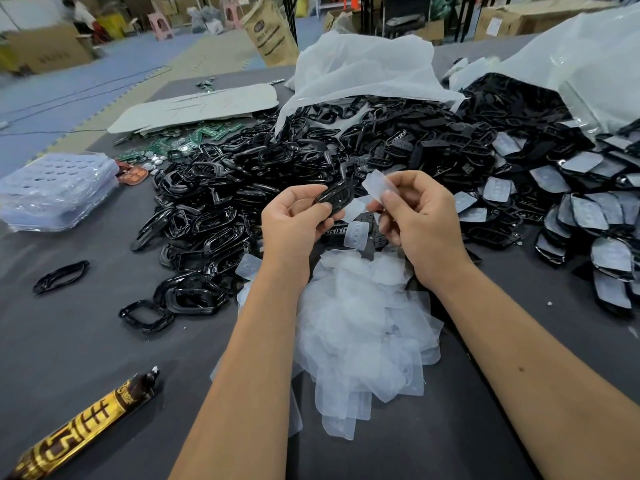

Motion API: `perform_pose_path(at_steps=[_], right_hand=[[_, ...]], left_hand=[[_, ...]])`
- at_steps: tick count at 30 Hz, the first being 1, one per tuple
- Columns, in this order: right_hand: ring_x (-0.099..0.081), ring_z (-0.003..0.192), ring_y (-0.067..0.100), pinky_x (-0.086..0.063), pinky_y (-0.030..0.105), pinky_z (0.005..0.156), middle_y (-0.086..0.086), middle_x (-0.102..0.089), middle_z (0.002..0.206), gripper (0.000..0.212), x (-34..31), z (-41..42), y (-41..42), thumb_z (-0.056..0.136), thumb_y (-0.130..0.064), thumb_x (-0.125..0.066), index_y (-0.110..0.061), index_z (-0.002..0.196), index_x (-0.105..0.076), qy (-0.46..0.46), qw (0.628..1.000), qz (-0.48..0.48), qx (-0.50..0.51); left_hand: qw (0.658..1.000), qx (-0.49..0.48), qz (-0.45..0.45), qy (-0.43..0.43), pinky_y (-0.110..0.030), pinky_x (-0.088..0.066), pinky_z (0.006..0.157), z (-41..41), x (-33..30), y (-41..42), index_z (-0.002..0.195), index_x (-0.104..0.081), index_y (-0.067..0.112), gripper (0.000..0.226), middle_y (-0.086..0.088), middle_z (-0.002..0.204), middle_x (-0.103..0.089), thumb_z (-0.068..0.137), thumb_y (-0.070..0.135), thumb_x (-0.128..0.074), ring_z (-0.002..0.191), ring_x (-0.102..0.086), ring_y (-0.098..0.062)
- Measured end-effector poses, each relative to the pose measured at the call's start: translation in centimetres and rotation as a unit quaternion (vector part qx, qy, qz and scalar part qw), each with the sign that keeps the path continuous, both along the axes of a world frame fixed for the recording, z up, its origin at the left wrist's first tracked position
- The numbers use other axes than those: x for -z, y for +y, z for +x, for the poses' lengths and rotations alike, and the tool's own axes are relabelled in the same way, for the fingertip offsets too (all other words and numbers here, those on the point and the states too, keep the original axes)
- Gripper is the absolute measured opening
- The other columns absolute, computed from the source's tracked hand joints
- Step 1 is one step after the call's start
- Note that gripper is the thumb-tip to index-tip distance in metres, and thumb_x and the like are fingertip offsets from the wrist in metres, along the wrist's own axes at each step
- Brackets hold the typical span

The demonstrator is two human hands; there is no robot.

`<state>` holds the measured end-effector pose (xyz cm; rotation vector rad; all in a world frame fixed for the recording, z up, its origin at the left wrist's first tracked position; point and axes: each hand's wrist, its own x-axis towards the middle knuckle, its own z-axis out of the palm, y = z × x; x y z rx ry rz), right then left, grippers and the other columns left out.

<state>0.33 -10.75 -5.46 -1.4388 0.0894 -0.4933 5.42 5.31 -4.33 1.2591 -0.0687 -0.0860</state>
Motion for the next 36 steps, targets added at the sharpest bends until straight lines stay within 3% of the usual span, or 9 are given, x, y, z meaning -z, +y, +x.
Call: perform_pose_path(at_steps=[3, 7, 12, 15, 18, 20, 28, 32, 36], right_hand=[[-0.056, 0.05, 0.017, -0.039, 0.02, 0.042, 0.01, -0.077, 0.085, 0.006, -0.13, -0.28, -0.04, 0.106, -0.012, -0.058, -0.01, 0.1, -0.056, -0.01, 1.0, -0.008, 0.012], [-0.044, 0.042, 0.014, -0.035, 0.021, 0.04, 0.003, -0.062, 0.058, 0.012, -0.22, -0.29, -0.17, 0.107, -0.018, -0.058, -0.015, 0.096, -0.054, -0.007, 0.999, -0.009, 0.04], [-0.068, 0.06, 0.019, -0.045, 0.023, 0.043, 0.009, -0.077, 0.083, 0.013, -0.3, -0.26, 0.05, 0.097, -0.016, -0.072, -0.006, 0.095, -0.064, -0.026, 0.999, -0.016, 0.044], [-0.073, 0.064, 0.022, -0.047, 0.025, 0.041, 0.01, -0.074, 0.081, 0.019, -0.46, -0.28, 0.2, 0.096, -0.027, -0.075, -0.01, 0.092, -0.068, -0.036, 0.998, 0.003, 0.054], [-0.074, 0.064, 0.023, -0.049, 0.026, 0.044, 0.009, -0.074, 0.078, 0.007, -0.21, -0.21, 0.06, 0.095, -0.01, -0.072, -0.007, 0.096, -0.066, -0.032, 0.996, -0.023, 0.077], [-0.074, 0.065, 0.023, -0.049, 0.025, 0.048, 0.007, -0.076, 0.08, 0.015, -0.1, -0.23, 0.01, 0.094, -0.004, -0.071, -0.011, 0.104, -0.064, -0.036, 0.995, -0.034, 0.087], [-0.067, 0.061, 0.02, -0.043, 0.026, 0.043, 0.006, -0.076, 0.081, 0.01, -0.12, 0.1, -0.29, 0.096, -0.007, -0.069, -0.013, 0.088, -0.066, -0.022, 0.99, 0.03, 0.133], [-0.054, 0.057, 0.014, -0.043, 0.024, 0.045, 0.0, -0.065, 0.07, 0.009, -0.02, 0.07, -0.39, 0.094, -0.006, -0.074, -0.01, 0.086, -0.072, -0.032, 0.99, 0.043, 0.127], [-0.059, 0.056, 0.013, -0.047, 0.023, 0.051, 0.003, -0.071, 0.073, 0.006, 0.08, -0.1, -0.07, 0.089, -0.009, -0.08, -0.006, 0.09, -0.075, -0.048, 0.995, -0.028, 0.083]], left_hand=[[0.999, 0.004, 0.04, -0.028, -0.021, -0.057, 0.065, -0.08, 0.22, 0.02, 0.097, -0.07, 0.005, 0.024, -0.005, 0.077, -0.077, 0.09, -0.016, -0.061, 0.072, -0.076, -0.02], [0.997, 0.008, 0.068, -0.044, -0.025, -0.06, 0.07, -0.01, 0.55, -0.06, 0.094, -0.073, 0.008, 0.026, -0.004, 0.075, -0.077, 0.089, -0.015, -0.063, 0.068, -0.075, -0.019], [0.996, 0.012, 0.068, -0.061, -0.03, -0.063, 0.075, -0.01, 0.74, -0.16, 0.091, -0.074, 0.01, 0.027, 0.0, 0.071, -0.075, 0.088, -0.015, -0.064, 0.064, -0.073, -0.016], [0.996, 0.009, 0.065, -0.066, -0.026, -0.061, 0.072, -0.07, 0.71, -0.17, 0.091, -0.075, 0.011, 0.028, 0.0, 0.071, -0.075, 0.087, -0.014, -0.065, 0.069, -0.075, -0.018], [0.996, 0.017, 0.063, -0.058, -0.025, -0.061, 0.074, -0.16, 0.61, -0.27, 0.093, -0.076, 0.011, 0.03, 0.003, 0.069, -0.074, 0.088, -0.015, -0.063, 0.076, -0.077, -0.023], [0.998, 0.021, 0.05, -0.042, -0.026, -0.061, 0.075, -0.18, 0.51, -0.36, 0.095, -0.077, 0.01, 0.031, -0.004, 0.08, -0.078, 0.088, -0.015, -0.06, 0.083, -0.078, -0.029], [0.999, 0.039, -0.021, -0.003, -0.028, -0.061, 0.07, -0.23, -0.05, -0.5, 0.093, -0.079, 0.001, 0.041, -0.025, 0.101, -0.076, 0.097, -0.005, -0.038, 0.094, -0.075, -0.041], [0.998, 0.052, -0.019, -0.01, -0.03, -0.062, 0.071, -0.23, 0.01, -0.6, 0.091, -0.08, 0.004, 0.044, -0.02, 0.097, -0.077, 0.101, -0.002, -0.038, 0.094, -0.075, -0.041], [0.998, 0.054, -0.009, -0.02, -0.031, -0.062, 0.073, -0.24, 0.11, -0.58, 0.094, -0.08, 0.003, 0.04, -0.017, 0.094, -0.077, 0.101, -0.001, -0.041, 0.091, -0.075, -0.036]])
